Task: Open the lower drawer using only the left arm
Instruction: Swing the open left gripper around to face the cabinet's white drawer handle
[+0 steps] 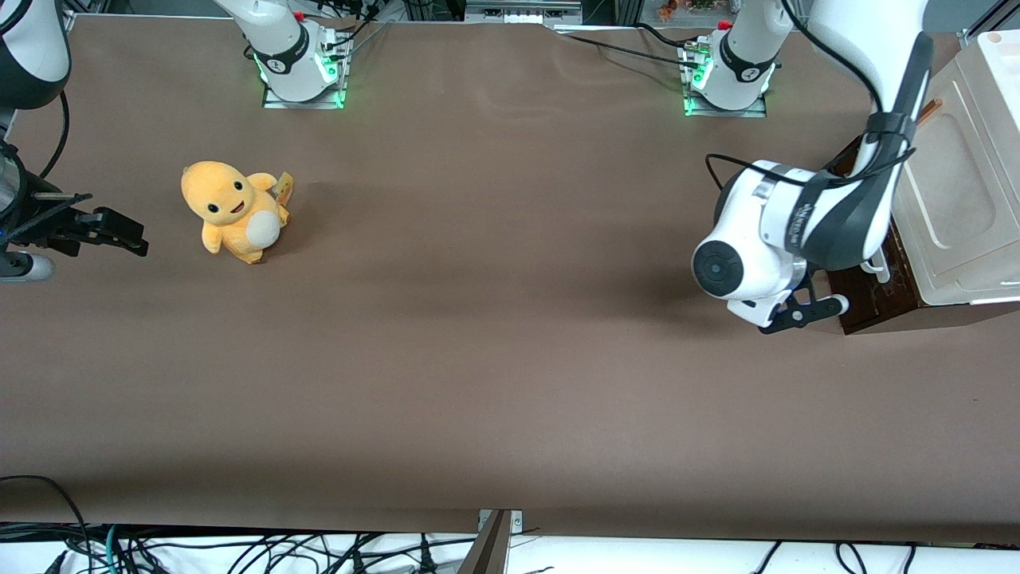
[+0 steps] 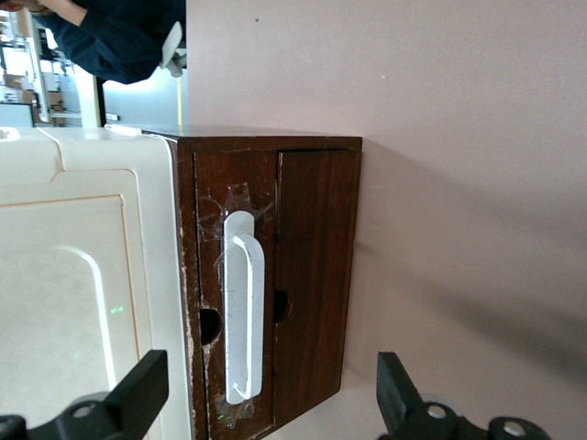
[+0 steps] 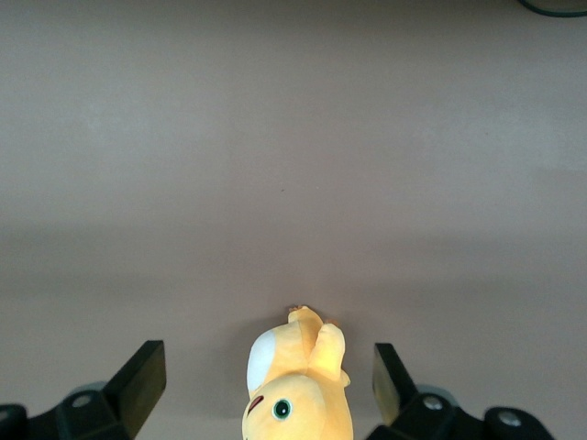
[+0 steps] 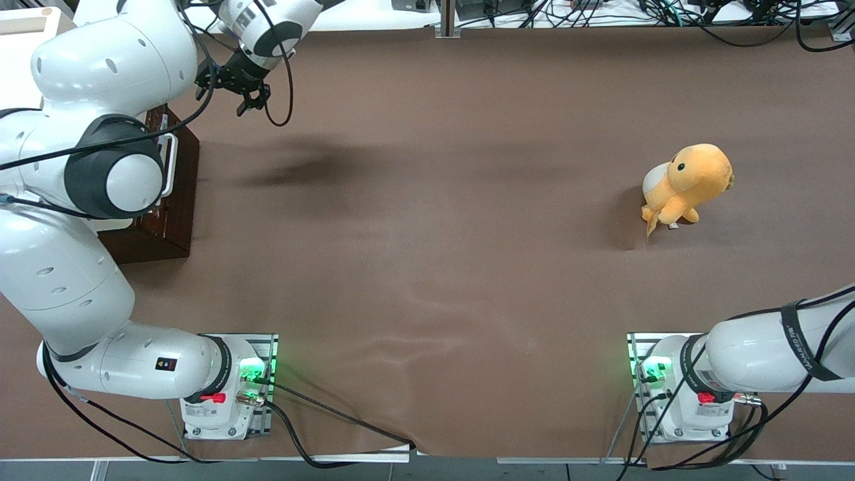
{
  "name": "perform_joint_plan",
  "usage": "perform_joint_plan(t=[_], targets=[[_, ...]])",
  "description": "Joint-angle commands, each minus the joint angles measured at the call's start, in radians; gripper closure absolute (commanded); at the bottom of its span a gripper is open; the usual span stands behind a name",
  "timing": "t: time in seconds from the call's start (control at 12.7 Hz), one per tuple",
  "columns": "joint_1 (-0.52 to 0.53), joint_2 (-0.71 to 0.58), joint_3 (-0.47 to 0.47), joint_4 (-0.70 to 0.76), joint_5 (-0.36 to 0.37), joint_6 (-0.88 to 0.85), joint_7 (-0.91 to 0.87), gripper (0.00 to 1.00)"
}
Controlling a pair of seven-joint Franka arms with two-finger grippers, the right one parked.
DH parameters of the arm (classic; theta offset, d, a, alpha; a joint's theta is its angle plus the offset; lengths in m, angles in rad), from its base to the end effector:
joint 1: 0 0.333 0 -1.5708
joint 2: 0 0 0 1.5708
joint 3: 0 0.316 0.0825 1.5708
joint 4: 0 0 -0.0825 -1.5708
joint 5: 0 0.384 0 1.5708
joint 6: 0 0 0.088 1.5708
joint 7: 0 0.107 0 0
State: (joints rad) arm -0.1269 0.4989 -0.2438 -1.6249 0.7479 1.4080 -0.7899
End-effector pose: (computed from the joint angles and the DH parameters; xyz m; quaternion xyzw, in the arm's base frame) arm 0.5989 -0.1269 0.3264 -0.8902 -0.1136 0.1019 0.4292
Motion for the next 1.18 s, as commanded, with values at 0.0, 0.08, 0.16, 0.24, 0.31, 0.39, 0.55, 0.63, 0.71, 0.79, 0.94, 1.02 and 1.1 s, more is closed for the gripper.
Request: perform_joint_plan(t=[0.0,0.08,0.16,0.24,0.31,0.39,0.55,0.63,0.71,0.79,0.94,1.02,1.1], targets=[[-0.017,0.023,-0.003,-0.003,0.056,-0.038,-0.031,0.00],[-0.023,0.033,-0.005,-0.009,0.074,-0.041,-0.054,0.00],[-0.025,0.046,-0.006,-0.013,0.094,-0.049,-0.095,0.00],[-0.026,0.059,-0.008,-0.022,0.113,-0.053,-0.116,0.00],[-0.037,0.066,-0.008,-0.036,0.134,-0.063,-0.133,0.00],[-0.042,0.076,-0.008,-0.049,0.154,-0.076,-0.146,0.00],[-0.053,0.114,-0.008,-0.052,0.191,-0.104,-0.185,0.00],[-0.056,0.130,-0.008,-0.052,0.211,-0.124,-0.198,0.00],[-0.063,0.144,-0.008,-0.052,0.214,-0.141,-0.198,0.00],[-0.072,0.167,-0.008,-0.052,0.234,-0.177,-0.198,0.00],[-0.076,0.179,-0.008,-0.069,0.251,-0.205,-0.198,0.00],[-0.076,0.181,-0.008,-0.073,0.252,-0.205,-0.198,0.00],[-0.076,0.184,-0.008,-0.076,0.252,-0.207,-0.198,0.00]])
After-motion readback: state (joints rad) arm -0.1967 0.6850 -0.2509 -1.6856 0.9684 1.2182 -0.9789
